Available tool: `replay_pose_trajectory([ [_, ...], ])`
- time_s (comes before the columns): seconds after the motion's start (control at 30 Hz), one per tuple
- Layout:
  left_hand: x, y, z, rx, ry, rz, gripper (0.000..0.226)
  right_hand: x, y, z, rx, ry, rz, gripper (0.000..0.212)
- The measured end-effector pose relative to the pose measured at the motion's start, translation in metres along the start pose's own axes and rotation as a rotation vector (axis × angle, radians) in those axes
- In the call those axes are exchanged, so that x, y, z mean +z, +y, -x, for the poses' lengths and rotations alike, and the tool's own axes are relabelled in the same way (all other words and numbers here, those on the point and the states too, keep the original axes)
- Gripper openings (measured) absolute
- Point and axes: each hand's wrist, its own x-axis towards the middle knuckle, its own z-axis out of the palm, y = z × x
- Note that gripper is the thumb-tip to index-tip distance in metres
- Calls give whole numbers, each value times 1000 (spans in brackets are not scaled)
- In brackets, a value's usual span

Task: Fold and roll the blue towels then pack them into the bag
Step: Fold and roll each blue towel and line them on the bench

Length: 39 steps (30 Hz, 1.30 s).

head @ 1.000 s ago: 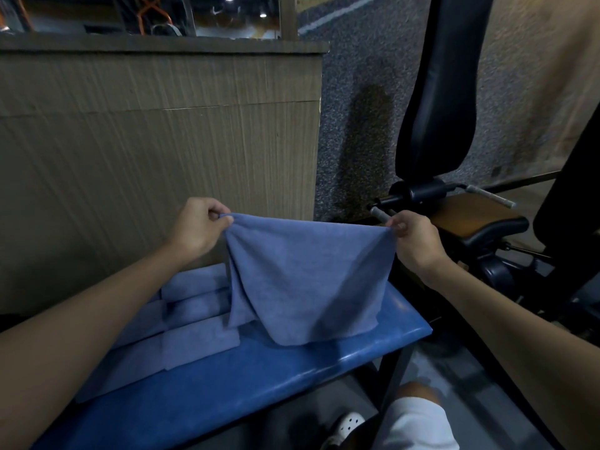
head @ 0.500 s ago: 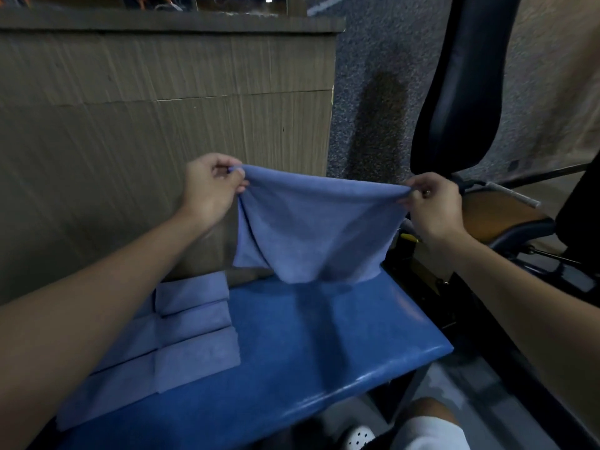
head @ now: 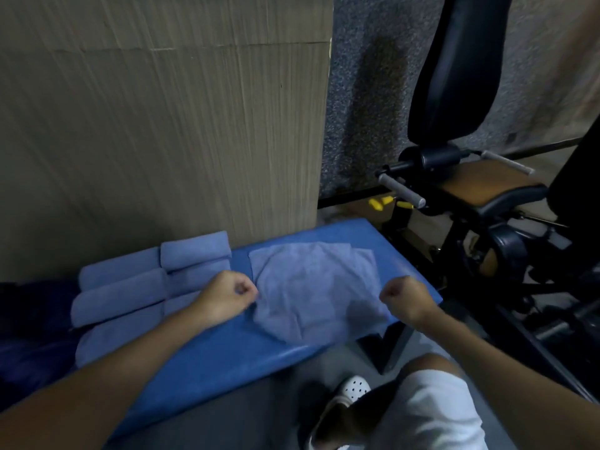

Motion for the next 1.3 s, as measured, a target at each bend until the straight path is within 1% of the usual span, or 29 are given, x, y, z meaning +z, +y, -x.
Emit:
replay_pose_trajectory([
  [0.07, 6, -6, 6, -20, -2, -6, 29, 7, 7, 7, 16, 4, 10, 32],
  [0.13, 7, -6, 2, -33, 31, 19, 32, 7, 6, 6, 15, 31, -17, 32],
  [0.27, 8, -4, -20, -51, 90, 78, 36, 2, -6, -7, -24, 78, -62, 22],
  [0.37, 12, 4, -40, -44, 114, 90, 36, 5, -17, -24, -45, 102, -153, 21],
  [0.6, 36, -2, -106, -67, 135, 52, 33, 41, -22, -90, -54, 143, -360, 15],
  [0.67, 46, -7, -126, -75, 144, 9, 25, 54, -21, -112, -60, 173, -380, 14],
  [0.77, 55, -21, -154, -95, 163, -89, 14, 72, -18, -138, -88, 243, -316, 12],
  [0.83, 59, -32, -172, -98, 147, -128, 19, 80, -13, -153, -92, 321, -173, 12],
  [0.9, 62, -44, -186, -120, 71, -219, 30, 82, -11, -166, -76, 365, -1, 17],
  [0.97, 63, -51, -193, -179, -29, -322, 39, 82, -11, -176, -53, 332, 99, 26],
  [1.0, 64, -53, -195, -207, -61, -362, 38, 82, -10, -179, -44, 291, 141, 31],
  [1.07, 66, -53, -197, -243, -58, -444, 20, 83, -7, -184, -48, 214, 213, 39],
  [1.1, 67, -52, -198, -255, -44, -478, 18, 83, -6, -185, -61, 197, 228, 42],
  [1.13, 67, -50, -198, -271, -31, -508, 21, 84, -5, -186, -78, 197, 224, 44],
  [1.2, 66, -47, -198, -287, -1, -529, 19, 85, -5, -187, -112, 233, 187, 49],
  [1.3, 60, -46, -196, -244, 27, -437, 15, 87, -6, -185, -151, 253, 151, 50],
])
